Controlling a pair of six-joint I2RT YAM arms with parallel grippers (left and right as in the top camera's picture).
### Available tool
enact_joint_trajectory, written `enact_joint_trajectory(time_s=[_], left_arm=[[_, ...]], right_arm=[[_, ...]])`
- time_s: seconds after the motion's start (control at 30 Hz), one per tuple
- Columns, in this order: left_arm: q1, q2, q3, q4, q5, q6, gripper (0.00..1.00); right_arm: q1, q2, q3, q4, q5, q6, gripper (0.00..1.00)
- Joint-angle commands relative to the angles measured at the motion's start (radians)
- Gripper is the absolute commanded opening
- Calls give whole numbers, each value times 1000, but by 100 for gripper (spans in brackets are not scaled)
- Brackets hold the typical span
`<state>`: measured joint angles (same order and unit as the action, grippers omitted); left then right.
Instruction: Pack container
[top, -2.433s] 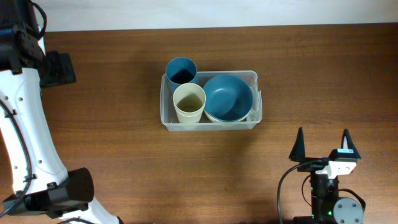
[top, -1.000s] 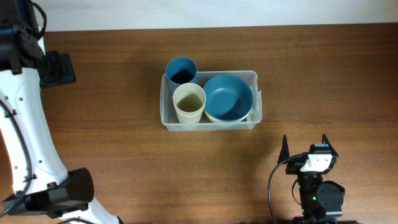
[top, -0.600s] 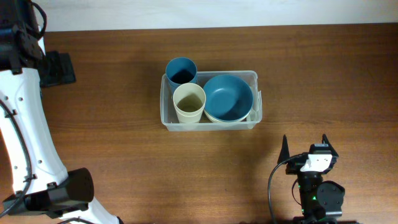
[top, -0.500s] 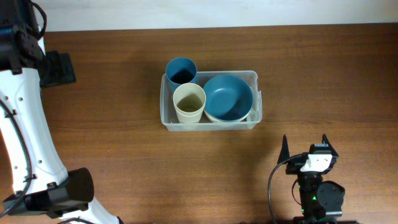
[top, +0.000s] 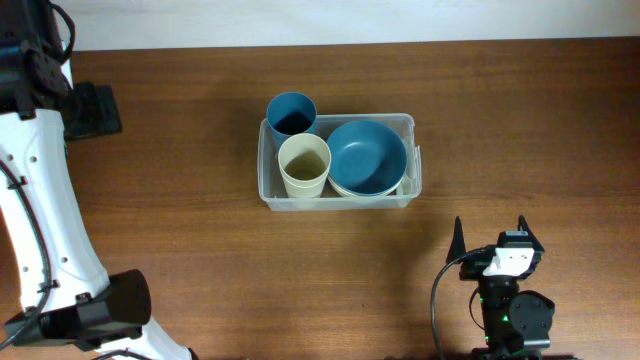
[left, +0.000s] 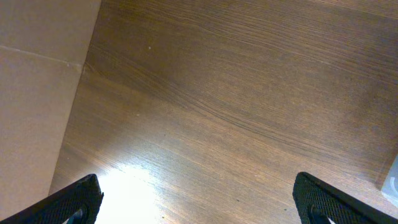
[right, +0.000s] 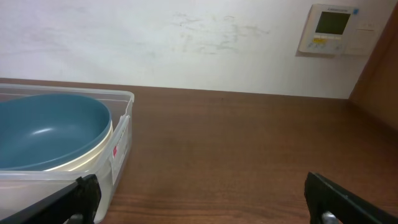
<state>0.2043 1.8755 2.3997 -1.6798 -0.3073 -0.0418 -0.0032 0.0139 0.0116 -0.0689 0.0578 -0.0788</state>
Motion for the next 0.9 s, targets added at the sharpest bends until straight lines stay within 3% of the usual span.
enact_joint_trajectory(time_s=[0.0, 0.2, 0.3, 0.4, 0.67, 0.87], left_arm=[[1, -25, 16, 2, -11, 2, 100], [1, -25, 16, -5, 3, 1, 100], [2, -25, 16, 66, 124, 1, 100], [1, -25, 16, 192, 201, 1, 100], [1, -53, -51, 580, 238, 1, 100], [1, -192, -282, 861, 306, 0, 100]], right_arm=[[-3, -8, -6, -7, -6, 5, 99], [-3, -8, -6, -7, -6, 5, 99], [-3, -8, -6, -7, -6, 5, 99], [-3, -8, -6, -7, -6, 5, 99], [-3, -8, -6, -7, -6, 5, 99], [-3, -8, -6, -7, -6, 5, 99]])
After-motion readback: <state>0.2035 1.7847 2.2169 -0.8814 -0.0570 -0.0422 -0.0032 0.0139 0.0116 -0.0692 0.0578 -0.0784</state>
